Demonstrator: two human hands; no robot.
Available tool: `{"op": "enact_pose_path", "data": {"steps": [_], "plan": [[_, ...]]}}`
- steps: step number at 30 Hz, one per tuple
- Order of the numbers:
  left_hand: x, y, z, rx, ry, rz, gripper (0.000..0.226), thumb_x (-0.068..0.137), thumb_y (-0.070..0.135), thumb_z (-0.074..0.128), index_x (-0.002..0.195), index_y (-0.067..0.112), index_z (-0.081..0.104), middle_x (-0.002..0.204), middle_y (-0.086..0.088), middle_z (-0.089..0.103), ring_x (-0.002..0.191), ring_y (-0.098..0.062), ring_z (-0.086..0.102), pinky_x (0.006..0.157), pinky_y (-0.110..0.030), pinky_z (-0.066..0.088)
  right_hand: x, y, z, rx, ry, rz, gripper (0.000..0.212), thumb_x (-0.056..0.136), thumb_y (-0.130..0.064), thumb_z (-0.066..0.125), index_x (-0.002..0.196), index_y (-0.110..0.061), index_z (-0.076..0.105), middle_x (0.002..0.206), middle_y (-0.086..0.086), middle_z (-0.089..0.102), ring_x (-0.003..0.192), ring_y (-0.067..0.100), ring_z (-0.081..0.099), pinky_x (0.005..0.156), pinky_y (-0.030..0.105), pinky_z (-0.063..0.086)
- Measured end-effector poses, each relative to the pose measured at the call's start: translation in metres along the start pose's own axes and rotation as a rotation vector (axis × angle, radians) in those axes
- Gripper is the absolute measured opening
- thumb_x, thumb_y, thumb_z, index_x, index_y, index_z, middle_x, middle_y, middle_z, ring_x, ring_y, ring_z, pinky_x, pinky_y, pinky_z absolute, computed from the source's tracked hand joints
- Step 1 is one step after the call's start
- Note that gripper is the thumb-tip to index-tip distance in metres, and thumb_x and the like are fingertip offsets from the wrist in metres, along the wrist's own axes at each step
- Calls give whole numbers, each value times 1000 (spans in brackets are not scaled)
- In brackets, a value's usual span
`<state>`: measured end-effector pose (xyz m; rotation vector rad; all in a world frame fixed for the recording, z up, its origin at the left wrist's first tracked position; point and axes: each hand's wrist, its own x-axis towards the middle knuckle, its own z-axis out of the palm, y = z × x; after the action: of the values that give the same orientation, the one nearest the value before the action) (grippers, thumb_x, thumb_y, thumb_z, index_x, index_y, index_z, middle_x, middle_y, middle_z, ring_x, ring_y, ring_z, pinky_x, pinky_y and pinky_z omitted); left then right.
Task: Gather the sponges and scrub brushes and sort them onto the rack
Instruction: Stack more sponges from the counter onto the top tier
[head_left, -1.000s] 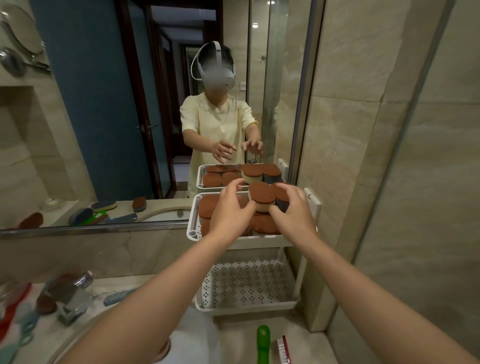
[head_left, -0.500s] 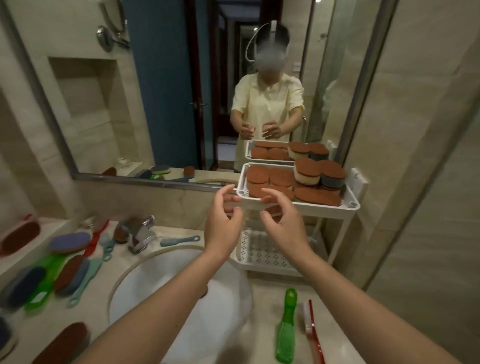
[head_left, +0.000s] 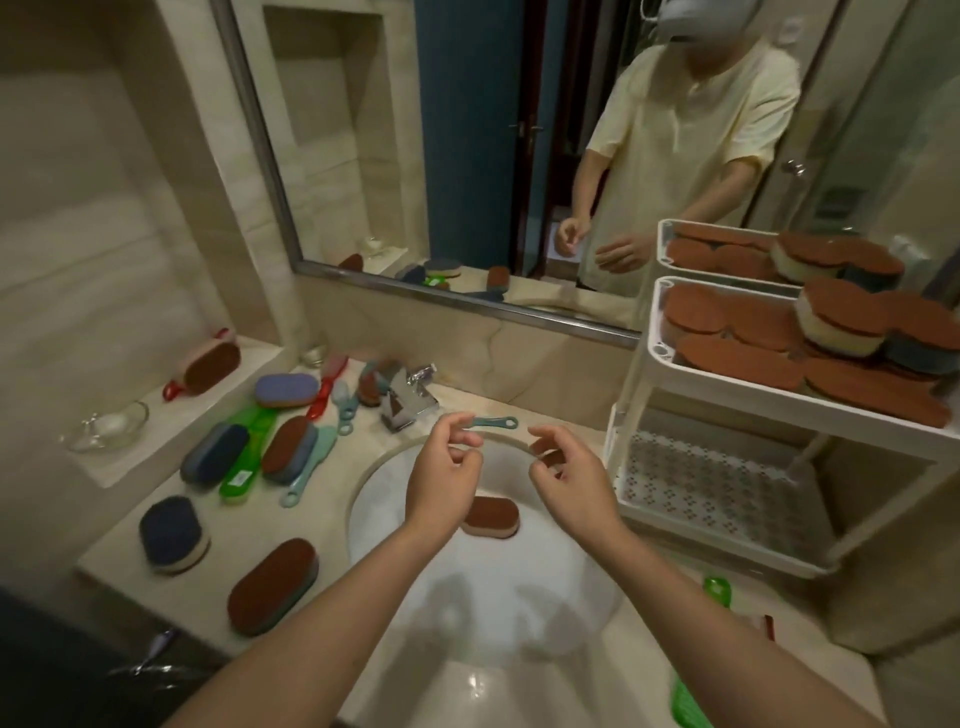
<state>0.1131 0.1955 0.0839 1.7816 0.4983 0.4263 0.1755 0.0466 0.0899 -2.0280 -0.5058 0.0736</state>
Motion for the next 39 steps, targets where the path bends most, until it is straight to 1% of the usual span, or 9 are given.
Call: {"op": "enact_pose_path", "data": {"steps": [3,9,17,21,23,26,33,37,39], "plan": [[20,-28,-6,50,-29,-67,41,84,13,52,115,40,53,93,17,62,77,2,60,68,-21,46,16,19,25,-44,-57,79,42,82,-11,56,121,-27,58,99,-13,62,87,6,60,81,34,52],[62,-89,-4,145,-168,-225,37,90,16,52,122,34,49,100,10,61,88,-11,64,81,-34,52,51,65,70,-177,-237,237,53,82,-17,62,133,-24,49,110,-7,58,98,9,56,82,23,43],[103,-162,9,242,-418,-449,37,94,13,48,130,20,46,112,-7,61,100,-23,61,94,-36,50,83,125,118,-380,-397,421,75,81,-21,68,147,-21,33,141,4,48,127,21,48,102,32,43],[116,-185,17,208,-497,-568,43,93,12,55,134,14,42,109,-3,54,104,-27,60,86,-31,49,90,152,133,-428,-408,481,75,80,-24,71,146,-25,35,144,3,43,128,22,46,102,32,41],[121,-194,21,183,-511,-615,44,92,9,56,134,11,42,112,-5,52,99,-24,57,80,-30,46,94,164,138,-449,-436,493,74,79,-24,70,144,-25,36,143,4,42,126,23,47,100,34,44],[127,-208,28,183,-526,-649,43,92,10,57,132,13,41,119,-10,54,101,-17,53,89,-32,46,100,178,148,-477,-469,484,74,77,-27,71,143,-25,38,143,2,40,124,23,47,101,37,46],[139,-227,46,180,-451,-810,54,94,15,53,145,12,33,134,-15,51,117,-34,57,102,-47,45,108,204,166,-596,-584,420,74,78,-28,69,144,-25,35,146,-1,37,130,24,40,99,39,46],[140,-237,48,150,-447,-875,55,95,7,47,147,10,31,135,-17,51,117,-34,57,94,-39,48,106,211,172,-659,-642,385,81,77,-22,67,148,-24,29,149,1,32,132,25,35,98,38,47],[140,-239,47,136,-458,-882,44,96,2,43,140,7,43,124,-18,56,108,-31,59,82,-33,48,106,213,174,-690,-649,369,80,78,-21,66,148,-23,27,145,2,37,128,25,39,96,38,48]]}}
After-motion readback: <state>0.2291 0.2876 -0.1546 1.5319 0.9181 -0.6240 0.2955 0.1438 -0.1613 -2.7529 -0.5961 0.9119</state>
